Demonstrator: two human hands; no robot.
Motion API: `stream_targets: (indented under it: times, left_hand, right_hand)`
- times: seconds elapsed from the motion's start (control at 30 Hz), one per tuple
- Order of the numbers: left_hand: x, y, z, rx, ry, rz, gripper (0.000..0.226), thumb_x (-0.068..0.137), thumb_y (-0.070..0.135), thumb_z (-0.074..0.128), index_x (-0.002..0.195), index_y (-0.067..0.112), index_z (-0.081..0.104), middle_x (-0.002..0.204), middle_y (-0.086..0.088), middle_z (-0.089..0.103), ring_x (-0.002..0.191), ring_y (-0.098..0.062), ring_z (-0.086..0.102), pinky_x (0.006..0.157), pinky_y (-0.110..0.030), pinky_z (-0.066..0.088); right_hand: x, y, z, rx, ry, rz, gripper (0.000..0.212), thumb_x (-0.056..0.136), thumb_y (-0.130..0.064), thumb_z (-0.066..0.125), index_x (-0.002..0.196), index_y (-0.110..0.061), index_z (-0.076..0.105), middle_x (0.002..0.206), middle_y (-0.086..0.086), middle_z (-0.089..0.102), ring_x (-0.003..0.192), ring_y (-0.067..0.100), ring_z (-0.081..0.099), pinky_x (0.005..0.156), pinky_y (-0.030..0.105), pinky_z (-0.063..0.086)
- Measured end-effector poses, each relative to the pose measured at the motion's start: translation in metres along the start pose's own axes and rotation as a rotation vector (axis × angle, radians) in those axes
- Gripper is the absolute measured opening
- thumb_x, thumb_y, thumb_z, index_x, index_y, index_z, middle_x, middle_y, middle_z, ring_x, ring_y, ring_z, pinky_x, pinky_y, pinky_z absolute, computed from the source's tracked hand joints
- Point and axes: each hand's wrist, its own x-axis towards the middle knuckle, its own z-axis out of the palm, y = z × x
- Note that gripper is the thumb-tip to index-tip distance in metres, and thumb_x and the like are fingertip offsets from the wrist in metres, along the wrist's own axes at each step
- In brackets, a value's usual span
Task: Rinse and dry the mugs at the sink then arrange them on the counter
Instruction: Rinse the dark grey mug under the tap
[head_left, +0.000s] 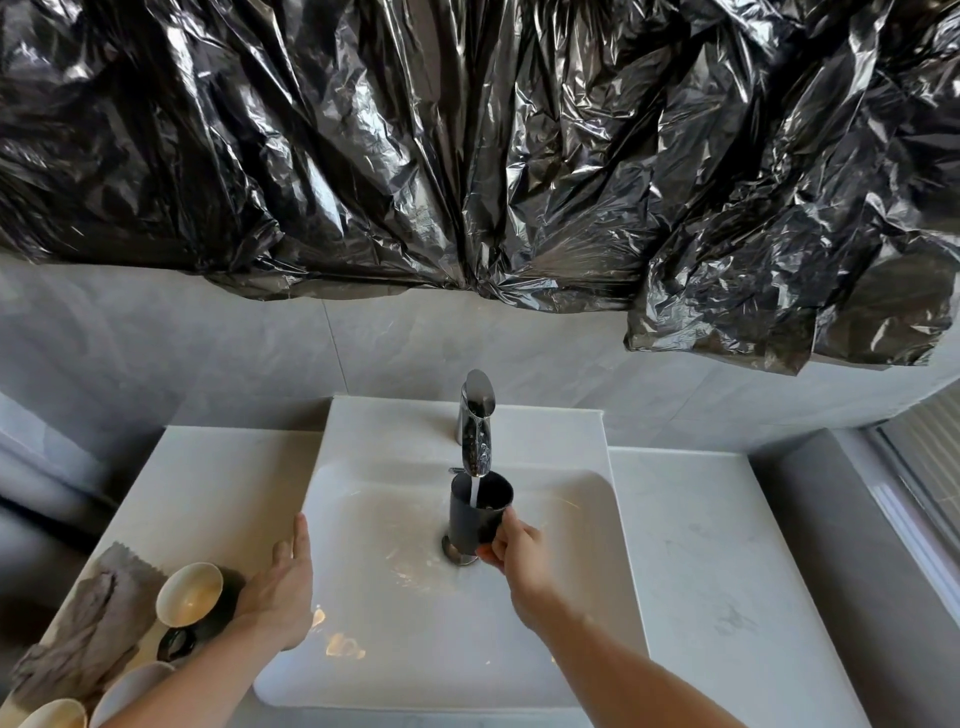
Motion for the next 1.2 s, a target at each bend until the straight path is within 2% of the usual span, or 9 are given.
stream_targets:
  times: [0.07, 0.23, 0.37, 0.47, 0.7, 0.83, 1.07, 1.13, 1.2]
  left_hand:
    - [0.0, 0.0, 0.0, 0.01, 0.003, 0.002, 0.11, 0.094, 0.005, 0.061, 0.159, 0.01, -0.029, 0.155, -0.008, 0.034, 0.077, -0.014, 0.054, 0.047, -0.02, 0.035]
    - [0.0, 0.001, 0.0, 0.025, 0.002, 0.006, 0.108, 0.095, 0.003, 0.059, 0.16, 0.01, -0.028, 0.155, -0.009, 0.034, 0.079, -0.014, 0.055, 0.048, -0.02, 0.037]
    - [0.0, 0.001, 0.001, 0.031, 0.002, 0.013, 0.107, 0.096, 0.005, 0.058, 0.159, 0.01, -0.028, 0.155, -0.009, 0.033, 0.082, -0.015, 0.056, 0.05, -0.02, 0.037]
    - [0.0, 0.0, 0.0, 0.034, 0.008, 0.01, 0.106, 0.097, 0.006, 0.056, 0.159, 0.01, -0.029, 0.155, -0.008, 0.033, 0.079, -0.014, 0.055, 0.049, -0.02, 0.036]
    - [-0.002, 0.003, -0.001, 0.01, 0.01, -0.003, 0.108, 0.097, 0.007, 0.059, 0.159, 0.01, -0.03, 0.153, -0.007, 0.034, 0.076, -0.012, 0.053, 0.046, -0.019, 0.035]
    - [-0.002, 0.003, -0.002, -0.037, 0.029, -0.032, 0.11, 0.094, 0.007, 0.06, 0.159, 0.009, -0.03, 0.149, -0.007, 0.036, 0.084, -0.015, 0.054, 0.05, -0.021, 0.039]
    - [-0.002, 0.001, -0.001, -0.023, 0.01, -0.039, 0.111, 0.095, 0.009, 0.06, 0.159, 0.012, -0.03, 0.149, -0.006, 0.036, 0.091, -0.017, 0.058, 0.055, -0.023, 0.043]
    - [-0.002, 0.002, -0.003, -0.024, -0.017, -0.033, 0.111, 0.095, 0.021, 0.062, 0.159, 0.012, -0.029, 0.152, -0.006, 0.035, 0.104, -0.02, 0.06, 0.066, -0.026, 0.049]
    - [-0.004, 0.009, -0.009, -0.021, -0.009, -0.046, 0.111, 0.093, 0.031, 0.063, 0.162, 0.01, -0.021, 0.16, -0.009, 0.029, 0.126, -0.025, 0.056, 0.088, -0.031, 0.052]
  right_hand:
    - [-0.004, 0.0, 0.001, 0.14, -0.003, 0.082, 0.052, 0.113, -0.026, 0.037, 0.061, -0.024, 0.028, 0.058, -0.003, 0.023, 0.05, 0.013, 0.028, 0.08, 0.034, 0.048]
    - [-0.01, 0.006, 0.003, 0.403, 0.016, 0.204, 0.047, 0.109, -0.025, 0.045, 0.064, -0.025, 0.031, 0.063, -0.002, 0.02, 0.057, 0.015, 0.021, 0.062, 0.023, 0.048]
    - [-0.013, 0.011, 0.0, 0.596, 0.012, 0.285, 0.049, 0.109, -0.025, 0.043, 0.061, -0.023, 0.033, 0.058, -0.003, 0.018, 0.057, 0.017, 0.027, 0.048, 0.02, 0.042]
    - [-0.017, 0.011, -0.004, 0.721, -0.019, 0.336, 0.049, 0.107, -0.021, 0.042, 0.059, -0.023, 0.03, 0.054, -0.004, 0.02, 0.055, 0.018, 0.033, 0.046, 0.019, 0.04]
    - [-0.017, 0.015, -0.002, 0.96, 0.03, 0.396, 0.05, 0.105, -0.009, 0.039, 0.057, -0.02, 0.028, 0.049, -0.004, 0.023, 0.051, 0.018, 0.042, 0.042, 0.02, 0.048]
    - [-0.015, 0.015, 0.005, 0.97, 0.101, 0.431, 0.04, 0.091, 0.009, 0.029, 0.061, -0.017, 0.033, 0.055, -0.002, 0.026, 0.049, 0.019, 0.046, 0.039, 0.019, 0.046]
    - [-0.009, 0.01, 0.009, 0.864, 0.176, 0.476, 0.037, 0.087, 0.011, 0.023, 0.063, -0.014, 0.036, 0.066, 0.005, 0.039, 0.039, 0.022, 0.05, 0.038, 0.019, 0.048]
    - [-0.01, 0.005, 0.008, 0.786, 0.181, 0.479, 0.036, 0.088, 0.011, 0.024, 0.064, -0.014, 0.036, 0.067, 0.006, 0.04, 0.043, 0.022, 0.05, 0.038, 0.019, 0.048]
    - [-0.013, -0.002, 0.006, 0.671, 0.187, 0.461, 0.034, 0.09, 0.007, 0.028, 0.064, -0.014, 0.036, 0.064, 0.005, 0.038, 0.049, 0.021, 0.045, 0.038, 0.018, 0.048]
